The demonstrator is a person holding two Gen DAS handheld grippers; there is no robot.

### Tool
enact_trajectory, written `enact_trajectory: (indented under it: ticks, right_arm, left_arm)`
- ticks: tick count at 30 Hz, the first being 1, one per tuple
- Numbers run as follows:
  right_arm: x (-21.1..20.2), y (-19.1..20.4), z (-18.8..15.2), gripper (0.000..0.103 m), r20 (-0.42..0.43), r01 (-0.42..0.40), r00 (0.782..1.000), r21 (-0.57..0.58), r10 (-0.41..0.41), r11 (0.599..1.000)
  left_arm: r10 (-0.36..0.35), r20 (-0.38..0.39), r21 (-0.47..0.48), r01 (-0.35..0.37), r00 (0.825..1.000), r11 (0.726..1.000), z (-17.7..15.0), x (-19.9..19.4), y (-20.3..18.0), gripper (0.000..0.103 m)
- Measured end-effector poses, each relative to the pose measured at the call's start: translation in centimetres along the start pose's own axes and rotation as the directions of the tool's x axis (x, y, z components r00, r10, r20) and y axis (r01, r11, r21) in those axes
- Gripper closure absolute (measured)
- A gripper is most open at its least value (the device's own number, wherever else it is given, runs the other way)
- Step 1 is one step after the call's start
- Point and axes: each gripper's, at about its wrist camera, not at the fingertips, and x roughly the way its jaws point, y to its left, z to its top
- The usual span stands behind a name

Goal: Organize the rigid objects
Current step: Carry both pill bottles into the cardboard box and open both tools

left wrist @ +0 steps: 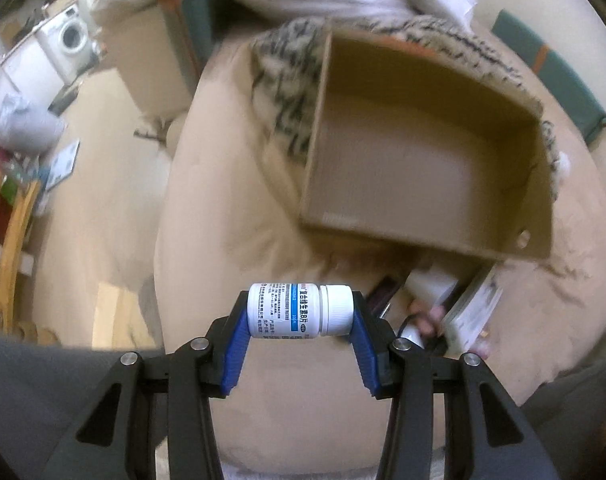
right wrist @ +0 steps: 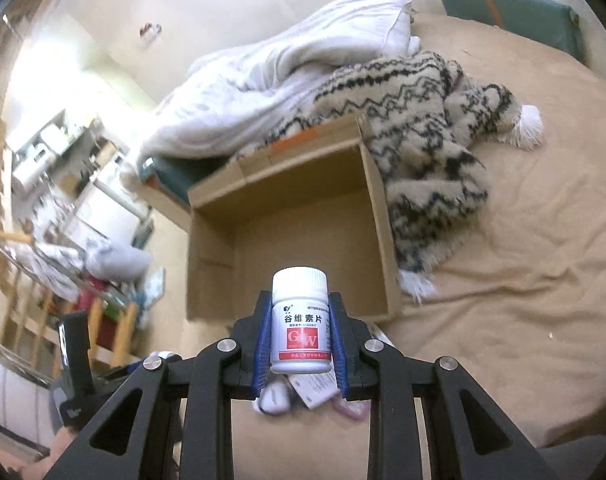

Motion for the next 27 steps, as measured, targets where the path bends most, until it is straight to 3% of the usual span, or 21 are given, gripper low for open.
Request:
enact_trajectory:
  ticks: [6, 14, 19, 23, 27]
  right_arm:
    - [1.9, -0.1, 2.5, 0.075, 0.014, 0.005, 1.000, -0.025, -0.004, 1.000]
    - [8.2, 0.6, 4.2, 0.075, -0.034, 0.045, 0.998, -0.101, -0.048, 0.994]
    - [11.8, 0.2, 3.0, 0.075, -0.079, 0.069, 0.994, -0.126, -0.079, 0.990]
    - [13.9, -0.4, 2.1, 0.075, -0.135, 0.125, 0.980, -0.135, -0.143, 0.983]
    - [15.1, -0.6, 2.0, 0.075, -0.165, 0.139, 0.972, -0.158, -0.165, 0.978]
  left_arm:
    - [0.001, 0.043, 0.063, -0.004, 0.999, 0.998, 4.5, -0.8, -1.8, 0.060]
    - [0.006, 0.038, 0.129, -0.011, 0.999, 0.992, 9.7, 3.3, -3.7, 0.060]
    - [-0.079, 0.016, 0.119, 0.077, 0.997, 0.990, 10.4, 5.9, -5.1, 0.060]
    - [-0.019, 0.033, 0.149, 0.014, 0.999, 0.989, 9.9, 7.7, -5.9, 0.060]
    - [-0.022, -0.002, 0.112, 0.022, 1.000, 0.993, 10.1, 9.0, -5.6, 0.060]
